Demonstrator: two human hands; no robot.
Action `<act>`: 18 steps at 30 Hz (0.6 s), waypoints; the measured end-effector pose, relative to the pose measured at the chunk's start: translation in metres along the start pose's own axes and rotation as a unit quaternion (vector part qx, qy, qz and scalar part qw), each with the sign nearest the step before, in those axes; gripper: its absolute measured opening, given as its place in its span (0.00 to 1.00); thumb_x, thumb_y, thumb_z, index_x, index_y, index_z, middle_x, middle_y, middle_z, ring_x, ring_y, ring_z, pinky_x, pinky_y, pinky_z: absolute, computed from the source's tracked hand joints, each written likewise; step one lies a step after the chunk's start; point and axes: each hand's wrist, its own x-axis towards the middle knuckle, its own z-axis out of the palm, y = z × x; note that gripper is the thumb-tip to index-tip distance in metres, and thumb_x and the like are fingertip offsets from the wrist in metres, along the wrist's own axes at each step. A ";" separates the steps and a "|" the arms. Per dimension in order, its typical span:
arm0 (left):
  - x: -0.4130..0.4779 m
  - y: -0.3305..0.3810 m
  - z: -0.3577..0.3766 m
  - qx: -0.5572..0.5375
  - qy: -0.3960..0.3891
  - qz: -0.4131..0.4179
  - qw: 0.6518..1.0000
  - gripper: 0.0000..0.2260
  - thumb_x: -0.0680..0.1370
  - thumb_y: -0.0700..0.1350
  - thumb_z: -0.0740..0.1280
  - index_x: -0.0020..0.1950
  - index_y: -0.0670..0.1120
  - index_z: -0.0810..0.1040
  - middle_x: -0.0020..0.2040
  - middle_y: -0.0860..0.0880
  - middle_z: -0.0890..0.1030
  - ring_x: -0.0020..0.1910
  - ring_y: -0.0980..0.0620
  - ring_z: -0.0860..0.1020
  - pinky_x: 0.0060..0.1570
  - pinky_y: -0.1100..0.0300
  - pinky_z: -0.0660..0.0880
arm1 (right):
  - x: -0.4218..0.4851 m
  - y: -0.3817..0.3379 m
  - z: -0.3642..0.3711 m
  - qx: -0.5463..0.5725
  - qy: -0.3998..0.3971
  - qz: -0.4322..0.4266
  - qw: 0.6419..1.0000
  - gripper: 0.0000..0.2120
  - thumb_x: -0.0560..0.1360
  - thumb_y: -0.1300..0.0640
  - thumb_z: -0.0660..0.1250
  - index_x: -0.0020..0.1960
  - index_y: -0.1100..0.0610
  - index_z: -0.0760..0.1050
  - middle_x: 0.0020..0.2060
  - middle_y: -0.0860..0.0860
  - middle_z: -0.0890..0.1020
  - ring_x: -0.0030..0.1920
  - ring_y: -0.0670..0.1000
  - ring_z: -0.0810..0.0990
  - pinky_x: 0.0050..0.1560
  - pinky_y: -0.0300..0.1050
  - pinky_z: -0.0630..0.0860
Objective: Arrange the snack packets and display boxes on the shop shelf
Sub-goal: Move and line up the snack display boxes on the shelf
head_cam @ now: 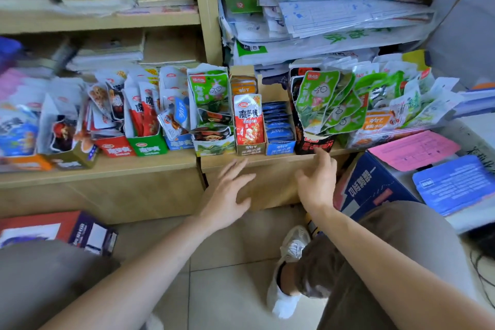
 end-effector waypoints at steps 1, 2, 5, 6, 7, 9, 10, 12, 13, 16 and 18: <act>-0.009 -0.008 -0.007 -0.024 0.020 -0.024 0.999 0.22 0.76 0.44 0.73 0.69 0.51 0.78 0.77 0.54 0.67 0.77 0.54 0.60 0.75 0.55 0.60 | -0.005 -0.003 0.007 -0.012 -0.013 -0.027 0.999 0.27 0.76 0.63 0.69 0.73 0.54 0.67 0.64 0.51 0.71 0.59 0.47 0.73 0.63 0.45 0.72; -0.016 -0.015 -0.015 -0.053 0.045 -0.050 0.996 0.19 0.75 0.43 0.73 0.66 0.50 0.80 0.72 0.54 0.74 0.73 0.54 0.67 0.74 0.54 0.63 | -0.009 -0.005 0.015 -0.029 -0.040 -0.061 0.997 0.25 0.75 0.63 0.70 0.71 0.54 0.70 0.62 0.50 0.72 0.57 0.48 0.75 0.62 0.48 0.75; -0.035 -0.040 -0.045 -0.127 0.118 -0.171 0.970 0.12 0.76 0.42 0.73 0.59 0.50 0.82 0.59 0.56 0.81 0.59 0.59 0.76 0.60 0.71 0.68 | -0.018 -0.014 0.046 -0.098 -0.132 -0.174 0.971 0.22 0.73 0.61 0.72 0.67 0.54 0.75 0.62 0.50 0.75 0.61 0.51 0.75 0.63 0.49 0.75; -0.039 -0.051 -0.055 -0.136 0.156 -0.207 0.956 0.11 0.77 0.42 0.73 0.58 0.49 0.82 0.57 0.56 0.82 0.58 0.58 0.77 0.58 0.74 0.67 | -0.019 -0.019 0.056 -0.116 -0.148 -0.212 0.959 0.23 0.73 0.61 0.73 0.67 0.54 0.75 0.62 0.50 0.75 0.62 0.52 0.75 0.64 0.49 0.74; -0.043 -0.063 -0.065 -0.135 0.200 -0.230 0.943 0.11 0.76 0.42 0.73 0.58 0.49 0.82 0.56 0.56 0.82 0.57 0.57 0.78 0.59 0.72 0.69 | -0.019 -0.025 0.065 -0.133 -0.154 -0.249 0.947 0.24 0.73 0.60 0.73 0.68 0.54 0.74 0.63 0.50 0.75 0.62 0.53 0.74 0.65 0.50 0.73; -0.049 -0.083 -0.082 -0.121 0.258 -0.248 0.926 0.13 0.76 0.43 0.73 0.60 0.47 0.80 0.57 0.55 0.82 0.58 0.54 0.78 0.63 0.59 0.73 | -0.015 -0.034 0.083 -0.171 -0.137 -0.312 0.925 0.26 0.73 0.58 0.73 0.70 0.54 0.72 0.66 0.51 0.74 0.64 0.55 0.71 0.66 0.53 0.72; -0.050 -0.089 -0.088 -0.121 0.266 -0.250 0.923 0.14 0.76 0.43 0.73 0.62 0.47 0.79 0.58 0.55 0.81 0.59 0.54 0.78 0.64 0.57 0.73 | -0.011 -0.037 0.090 -0.184 -0.124 -0.322 0.921 0.27 0.74 0.56 0.72 0.72 0.52 0.71 0.68 0.51 0.73 0.66 0.55 0.69 0.67 0.53 0.71; -0.047 -0.091 -0.094 -0.147 0.245 -0.236 0.929 0.17 0.77 0.43 0.73 0.65 0.49 0.78 0.60 0.56 0.79 0.59 0.57 0.77 0.64 0.57 0.73 | -0.002 -0.042 0.101 -0.192 -0.105 -0.304 0.927 0.28 0.76 0.53 0.72 0.74 0.50 0.68 0.70 0.49 0.71 0.67 0.55 0.65 0.67 0.51 0.69; -0.043 -0.088 -0.094 -0.161 0.224 -0.217 0.936 0.18 0.78 0.42 0.72 0.67 0.50 0.77 0.62 0.58 0.79 0.60 0.58 0.76 0.65 0.58 0.73 | 0.003 -0.044 0.105 -0.196 -0.098 -0.297 0.929 0.28 0.76 0.51 0.72 0.74 0.50 0.68 0.70 0.48 0.71 0.65 0.55 0.65 0.65 0.51 0.69; -0.025 -0.078 -0.081 -0.202 0.161 -0.184 0.948 0.25 0.79 0.43 0.71 0.74 0.53 0.71 0.69 0.56 0.75 0.67 0.58 0.74 0.68 0.57 0.70 | 0.014 -0.048 0.115 -0.214 -0.086 -0.299 0.926 0.23 0.75 0.51 0.72 0.68 0.51 0.73 0.66 0.47 0.75 0.59 0.55 0.64 0.55 0.51 0.66; -0.011 -0.075 -0.072 -0.229 0.128 -0.202 0.944 0.30 0.79 0.44 0.71 0.79 0.53 0.64 0.72 0.54 0.72 0.70 0.55 0.72 0.69 0.56 0.69 | 0.019 -0.052 0.118 -0.221 -0.083 -0.291 0.927 0.18 0.75 0.52 0.72 0.63 0.51 0.75 0.63 0.47 0.76 0.57 0.55 0.63 0.51 0.49 0.60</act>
